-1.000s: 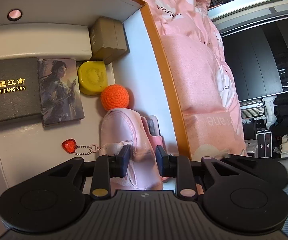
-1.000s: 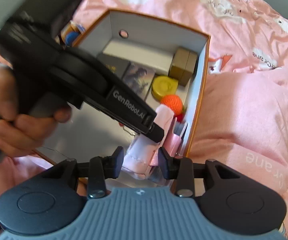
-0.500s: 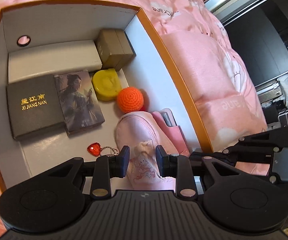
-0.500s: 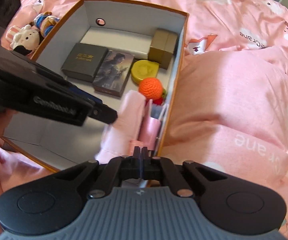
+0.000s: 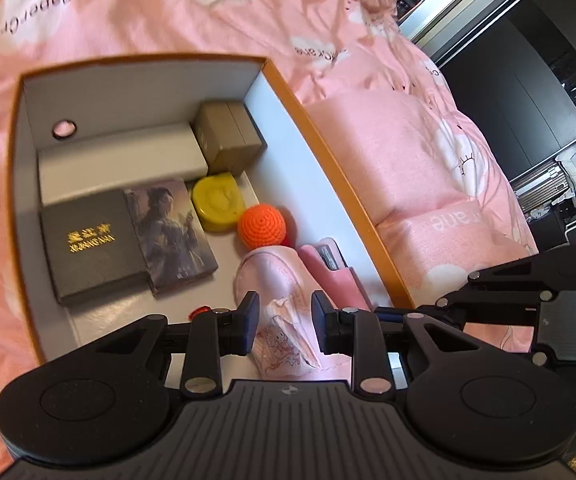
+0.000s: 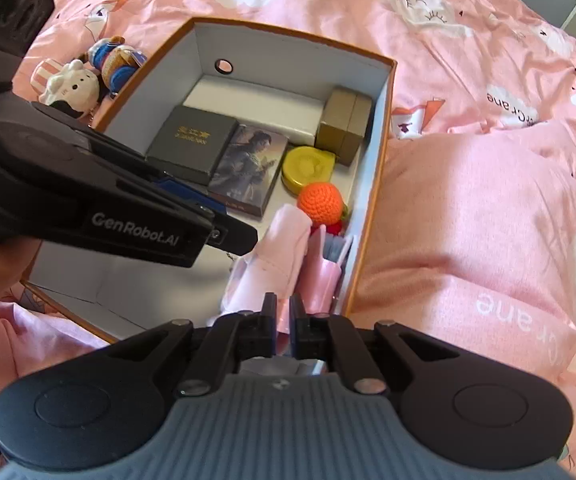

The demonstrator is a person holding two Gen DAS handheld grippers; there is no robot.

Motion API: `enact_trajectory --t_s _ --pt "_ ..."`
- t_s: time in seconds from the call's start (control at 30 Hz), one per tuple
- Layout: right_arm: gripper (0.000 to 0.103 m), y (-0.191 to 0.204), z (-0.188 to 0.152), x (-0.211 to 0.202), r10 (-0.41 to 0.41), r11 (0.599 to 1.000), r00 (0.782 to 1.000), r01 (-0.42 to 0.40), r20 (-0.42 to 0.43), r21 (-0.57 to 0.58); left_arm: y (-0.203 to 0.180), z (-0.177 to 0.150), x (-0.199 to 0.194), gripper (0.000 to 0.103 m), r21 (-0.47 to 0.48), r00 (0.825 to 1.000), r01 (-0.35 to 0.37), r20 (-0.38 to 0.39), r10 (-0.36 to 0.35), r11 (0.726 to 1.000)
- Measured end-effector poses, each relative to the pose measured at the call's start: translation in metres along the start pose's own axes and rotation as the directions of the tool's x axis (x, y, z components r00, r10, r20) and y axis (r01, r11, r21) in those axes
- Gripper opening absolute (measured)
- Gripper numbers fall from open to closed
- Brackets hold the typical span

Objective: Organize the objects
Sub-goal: 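Lower the pouch and card holder into the box and open both grippers, then move both grippers to the striped-hat plush and the dog plush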

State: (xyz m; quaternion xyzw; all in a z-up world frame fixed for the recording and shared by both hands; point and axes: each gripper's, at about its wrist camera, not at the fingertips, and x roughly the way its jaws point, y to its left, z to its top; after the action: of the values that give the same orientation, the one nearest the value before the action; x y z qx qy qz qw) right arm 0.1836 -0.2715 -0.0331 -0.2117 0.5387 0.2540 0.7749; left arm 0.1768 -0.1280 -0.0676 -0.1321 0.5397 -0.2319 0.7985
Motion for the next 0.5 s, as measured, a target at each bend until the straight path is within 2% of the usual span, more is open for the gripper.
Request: enact_trajectory --t_s 0.13,0.27,0.3,0.37,0.5 --pt "0.007 0.008 0.002 -0.008 0.003 1.000 0.999 -0.003 0.046 -0.002 -0.007 -0.005 -0.021 0.031 0.041 0.997 -0.047 0.061 0.045 0.998" --pt "0.010 0.022 0.006 -0.015 0.020 1.000 0.992 -0.019 0.121 -0.010 -0.008 -0.015 -0.048 0.031 0.060 0.981 -0.122 0.156 0.111 0.991" --pt "0.012 0.027 0.007 -0.016 0.030 1.000 0.989 -0.028 0.143 -0.013 -0.007 -0.017 -0.055 0.031 0.060 0.976 -0.140 0.177 0.128 0.988" --pt "0.031 0.034 0.011 -0.017 0.046 0.999 0.983 -0.045 0.179 -0.012 -0.004 -0.022 -0.066 0.031 0.055 0.965 -0.173 0.208 0.158 0.983" --pt "0.040 0.052 0.022 -0.018 0.070 0.998 0.974 -0.070 0.217 -0.010 0.010 -0.028 -0.087 0.031 0.021 0.942 -0.236 0.250 0.224 0.971"
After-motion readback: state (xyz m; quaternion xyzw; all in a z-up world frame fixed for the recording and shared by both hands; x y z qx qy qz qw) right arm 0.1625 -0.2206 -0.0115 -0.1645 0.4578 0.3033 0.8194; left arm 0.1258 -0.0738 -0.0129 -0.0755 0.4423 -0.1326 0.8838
